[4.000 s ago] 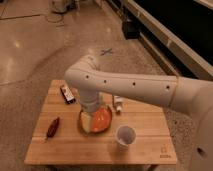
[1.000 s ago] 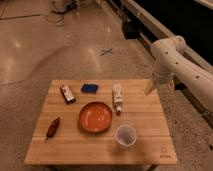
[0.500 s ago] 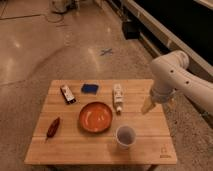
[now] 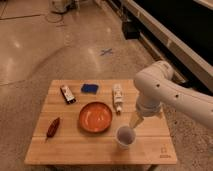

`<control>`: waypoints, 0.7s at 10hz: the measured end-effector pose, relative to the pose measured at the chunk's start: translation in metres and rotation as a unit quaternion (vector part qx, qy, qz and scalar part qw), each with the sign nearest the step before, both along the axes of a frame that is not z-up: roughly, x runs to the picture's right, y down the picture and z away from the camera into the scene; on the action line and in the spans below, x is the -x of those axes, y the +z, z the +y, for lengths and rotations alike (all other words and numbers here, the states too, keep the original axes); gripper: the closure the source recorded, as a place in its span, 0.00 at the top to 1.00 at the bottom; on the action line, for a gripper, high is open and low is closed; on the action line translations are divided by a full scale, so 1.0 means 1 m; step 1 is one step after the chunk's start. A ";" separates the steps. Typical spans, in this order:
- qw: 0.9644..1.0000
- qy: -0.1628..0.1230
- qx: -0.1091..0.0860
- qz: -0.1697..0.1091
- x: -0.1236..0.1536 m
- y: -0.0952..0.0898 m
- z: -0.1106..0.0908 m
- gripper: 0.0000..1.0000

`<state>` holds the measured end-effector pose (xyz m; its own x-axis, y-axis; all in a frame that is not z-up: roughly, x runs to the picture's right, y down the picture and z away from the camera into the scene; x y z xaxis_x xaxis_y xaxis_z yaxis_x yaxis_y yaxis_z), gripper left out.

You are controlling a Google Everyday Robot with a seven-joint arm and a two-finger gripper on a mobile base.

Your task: Move the arm in a circular motion

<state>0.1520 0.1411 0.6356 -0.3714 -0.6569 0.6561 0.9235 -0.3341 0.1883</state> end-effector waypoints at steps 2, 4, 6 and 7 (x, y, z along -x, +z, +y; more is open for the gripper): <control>0.999 -0.037 -0.001 -0.028 0.036 0.003 -0.006 0.80; 0.993 -0.087 0.002 -0.074 0.083 0.011 -0.019 0.80; 0.986 -0.125 0.008 -0.110 0.116 0.020 -0.028 0.80; 0.980 -0.149 0.013 -0.130 0.136 0.028 -0.034 0.80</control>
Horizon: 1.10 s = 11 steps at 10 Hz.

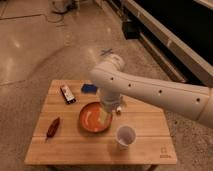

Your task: Move the arm in a circular motion

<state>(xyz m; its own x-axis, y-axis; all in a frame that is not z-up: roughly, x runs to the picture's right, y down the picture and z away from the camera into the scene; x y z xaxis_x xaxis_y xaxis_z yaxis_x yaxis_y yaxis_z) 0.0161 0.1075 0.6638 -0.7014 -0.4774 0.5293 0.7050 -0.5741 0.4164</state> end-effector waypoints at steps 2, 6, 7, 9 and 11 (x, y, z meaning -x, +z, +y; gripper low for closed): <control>0.999 -0.035 0.007 -0.030 0.029 0.013 -0.010 0.80; 0.992 -0.096 0.006 -0.081 0.081 0.047 -0.040 0.80; 0.991 -0.104 0.000 -0.086 0.089 0.058 -0.053 0.80; 0.992 -0.099 -0.014 -0.075 0.089 0.079 -0.079 0.80; 0.996 -0.068 -0.030 -0.044 0.068 0.108 -0.114 0.80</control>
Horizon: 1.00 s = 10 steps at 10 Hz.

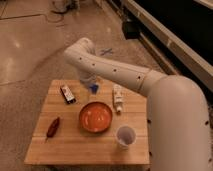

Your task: Move the arm in a circular motion

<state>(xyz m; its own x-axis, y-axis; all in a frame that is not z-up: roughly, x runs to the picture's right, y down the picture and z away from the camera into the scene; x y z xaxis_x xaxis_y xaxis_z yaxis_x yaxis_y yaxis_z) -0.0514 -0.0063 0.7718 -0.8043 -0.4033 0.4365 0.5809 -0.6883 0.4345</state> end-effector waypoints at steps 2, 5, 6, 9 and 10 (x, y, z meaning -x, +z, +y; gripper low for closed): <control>0.999 0.036 -0.012 0.032 -0.029 0.024 -0.027 0.80; 0.993 0.088 -0.023 0.078 -0.073 0.050 -0.056 0.80; 0.988 0.114 -0.025 0.100 -0.097 0.059 -0.064 0.80; 0.976 0.167 -0.021 0.140 -0.149 0.069 -0.068 0.80; 0.972 0.182 -0.020 0.150 -0.164 0.069 -0.067 0.80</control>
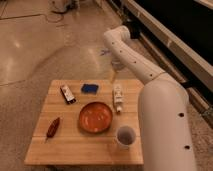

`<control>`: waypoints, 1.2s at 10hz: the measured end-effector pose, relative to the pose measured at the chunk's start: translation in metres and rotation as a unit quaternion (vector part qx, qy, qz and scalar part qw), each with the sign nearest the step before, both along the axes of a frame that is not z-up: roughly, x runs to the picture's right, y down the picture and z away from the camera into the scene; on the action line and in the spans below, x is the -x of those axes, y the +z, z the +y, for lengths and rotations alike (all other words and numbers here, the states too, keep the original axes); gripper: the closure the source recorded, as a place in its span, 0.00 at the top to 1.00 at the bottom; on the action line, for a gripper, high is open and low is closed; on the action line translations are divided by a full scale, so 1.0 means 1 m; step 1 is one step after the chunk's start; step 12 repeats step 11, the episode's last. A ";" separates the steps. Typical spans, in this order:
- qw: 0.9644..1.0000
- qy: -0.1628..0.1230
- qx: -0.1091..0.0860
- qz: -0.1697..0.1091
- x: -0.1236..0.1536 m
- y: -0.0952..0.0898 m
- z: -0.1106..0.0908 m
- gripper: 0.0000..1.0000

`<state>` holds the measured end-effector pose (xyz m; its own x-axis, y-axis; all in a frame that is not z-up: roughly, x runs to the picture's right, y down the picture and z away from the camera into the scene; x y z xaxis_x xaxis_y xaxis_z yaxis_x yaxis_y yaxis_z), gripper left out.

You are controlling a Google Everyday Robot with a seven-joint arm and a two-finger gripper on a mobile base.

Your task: Move the arm in a circular motion

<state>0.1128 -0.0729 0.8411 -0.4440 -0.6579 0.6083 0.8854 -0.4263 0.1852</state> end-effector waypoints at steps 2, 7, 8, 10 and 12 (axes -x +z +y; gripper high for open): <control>0.999 0.027 0.002 0.016 -0.027 -0.002 0.005 0.80; 0.998 0.060 0.005 0.014 -0.051 -0.018 0.025 0.80; 0.998 0.065 0.007 0.007 -0.050 -0.022 0.032 0.80; 0.997 0.071 0.012 -0.001 -0.050 -0.029 0.046 0.80; 0.997 0.072 0.012 -0.002 -0.049 -0.030 0.047 0.80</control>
